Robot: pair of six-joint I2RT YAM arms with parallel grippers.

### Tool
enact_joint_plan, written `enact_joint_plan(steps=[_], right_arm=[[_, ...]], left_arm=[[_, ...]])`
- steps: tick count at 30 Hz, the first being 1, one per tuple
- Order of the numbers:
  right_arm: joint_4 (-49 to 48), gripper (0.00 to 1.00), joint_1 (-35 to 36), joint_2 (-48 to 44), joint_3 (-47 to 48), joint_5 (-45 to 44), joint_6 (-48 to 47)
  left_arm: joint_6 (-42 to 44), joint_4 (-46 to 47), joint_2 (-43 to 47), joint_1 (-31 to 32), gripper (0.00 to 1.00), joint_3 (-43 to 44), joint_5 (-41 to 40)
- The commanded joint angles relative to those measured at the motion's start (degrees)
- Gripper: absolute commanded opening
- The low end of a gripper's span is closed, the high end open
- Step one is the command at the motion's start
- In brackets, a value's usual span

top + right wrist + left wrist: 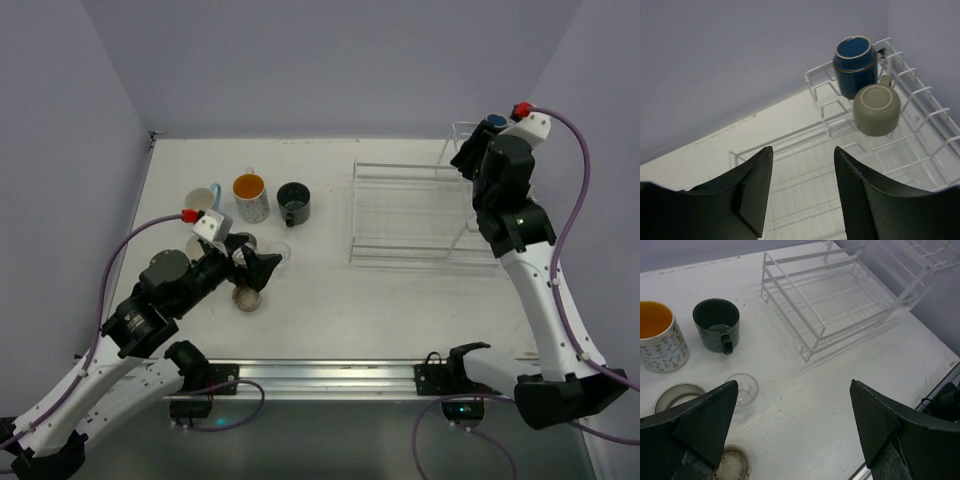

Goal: Unload the cups from the dish rack

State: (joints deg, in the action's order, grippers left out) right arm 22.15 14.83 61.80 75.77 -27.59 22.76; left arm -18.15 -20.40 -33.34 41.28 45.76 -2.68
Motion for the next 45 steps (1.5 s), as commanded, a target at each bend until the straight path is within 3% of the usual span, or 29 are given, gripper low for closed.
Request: enact_joint_plan(steps=[1,8,28,35,45], right_arm=[[2.5,0.56,-4.8,4.2,4.0,-3.3,-3.9],[2.4,0.78,-10.3,14.0,9.8,-5.5,-5.2],[2.5,0.87,-14.6,27.1,13.1,-5.5,-5.0],[2.5,0.83,-16.5,28.9,12.7,-4.5,-3.1],[0.4,0.5,-16.6,26.4,10.5,-4.1,-2.5]], left_arm=[[3.6,5.1,3.1,0.1,0.98,-3.8,1.4],[5.1,4.8,5.2,-0.7,0.99,-5.1,6.0],[5.2,3.8,6.0,-0.6,1.0,-5.5,8.5],[5.2,3.7,5.4,-0.6,1.0,-5.5,8.1],[5.2,3.9,4.4,-0.7,1.0,-5.5,7.6]])
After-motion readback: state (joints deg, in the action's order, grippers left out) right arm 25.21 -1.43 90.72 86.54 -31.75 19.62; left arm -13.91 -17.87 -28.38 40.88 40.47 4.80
